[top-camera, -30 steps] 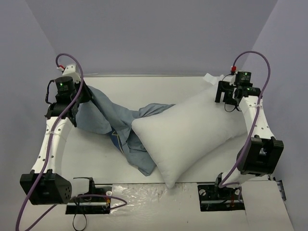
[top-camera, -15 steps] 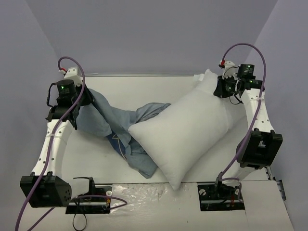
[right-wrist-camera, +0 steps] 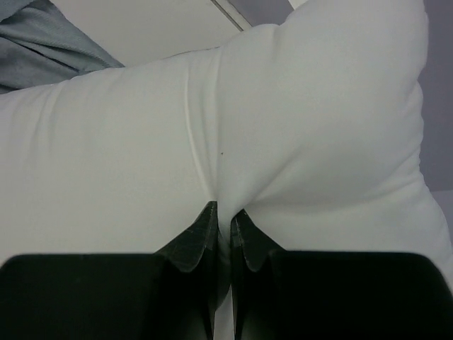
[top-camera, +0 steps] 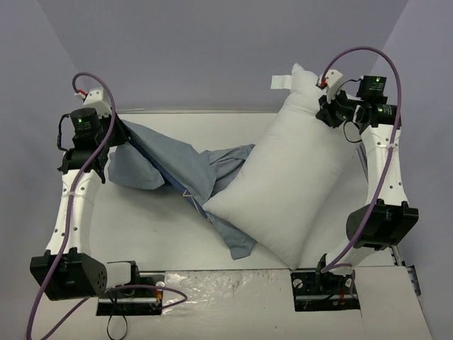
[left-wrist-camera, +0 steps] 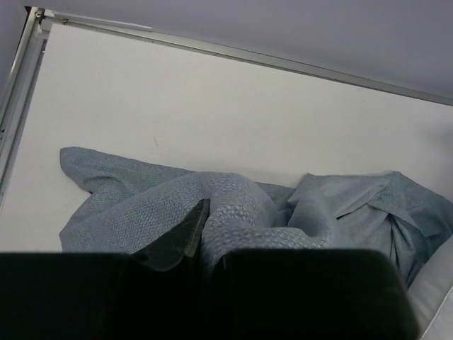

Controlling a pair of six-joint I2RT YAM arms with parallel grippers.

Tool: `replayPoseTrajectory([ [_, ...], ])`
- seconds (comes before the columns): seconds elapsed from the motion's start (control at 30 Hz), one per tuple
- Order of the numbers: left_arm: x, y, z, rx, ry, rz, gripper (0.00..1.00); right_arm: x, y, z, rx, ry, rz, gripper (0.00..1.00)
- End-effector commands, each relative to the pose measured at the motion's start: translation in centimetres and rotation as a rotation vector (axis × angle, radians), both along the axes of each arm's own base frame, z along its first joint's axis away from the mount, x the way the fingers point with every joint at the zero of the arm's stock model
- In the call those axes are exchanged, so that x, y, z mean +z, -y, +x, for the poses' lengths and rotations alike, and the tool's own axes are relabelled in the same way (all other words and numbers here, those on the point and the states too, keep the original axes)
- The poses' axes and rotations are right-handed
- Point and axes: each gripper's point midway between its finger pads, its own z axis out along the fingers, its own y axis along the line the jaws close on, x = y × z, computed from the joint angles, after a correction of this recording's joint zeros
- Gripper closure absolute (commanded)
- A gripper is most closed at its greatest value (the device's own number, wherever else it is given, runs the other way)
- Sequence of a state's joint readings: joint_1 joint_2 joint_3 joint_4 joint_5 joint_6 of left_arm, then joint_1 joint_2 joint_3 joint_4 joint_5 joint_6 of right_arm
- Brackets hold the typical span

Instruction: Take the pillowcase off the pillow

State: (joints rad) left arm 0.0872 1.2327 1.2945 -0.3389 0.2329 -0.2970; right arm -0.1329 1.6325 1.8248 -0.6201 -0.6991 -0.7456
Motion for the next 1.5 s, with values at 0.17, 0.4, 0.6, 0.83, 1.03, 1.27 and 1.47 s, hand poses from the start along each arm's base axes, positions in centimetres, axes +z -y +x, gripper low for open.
replayPoseTrajectory([
  [0.17,8.8,0.4,4.7,-0.015,0.196,-0.02,0.97,-2.9,-7.4,-1.1,0.147,-0.075,0.017,1.0],
  [0.4,10.4,1.0,4.8,-0.003,0.237,0.014,0.98,8.8,-7.8,-3.4,0.235,0.149,0.213,1.0],
  [0.6,13.1,-3.9,1.3,0.219,0.302,0.16,0.98,21.7,-5.4,-5.6,0.269,0.387,0.347,1.0],
  [0.83,16.0,-4.3,-0.2,0.236,0.365,0.185,0.98,29.0,-8.0,-11.0,0.399,0.543,0.563,1.0],
  [1.03,19.0,-0.8,-0.6,0.072,0.476,0.104,0.98,26.4,-7.7,-11.4,0.389,0.481,0.57,1.0],
  [1.27,23.5,-1.2,-3.8,0.107,0.613,0.121,0.98,24.5,-7.5,-11.5,0.363,0.427,0.594,1.0],
  [1.47,19.2,1.9,-3.1,-0.054,0.511,0.049,0.98,14.1,-5.7,-6.4,0.213,0.295,0.514,1.0],
])
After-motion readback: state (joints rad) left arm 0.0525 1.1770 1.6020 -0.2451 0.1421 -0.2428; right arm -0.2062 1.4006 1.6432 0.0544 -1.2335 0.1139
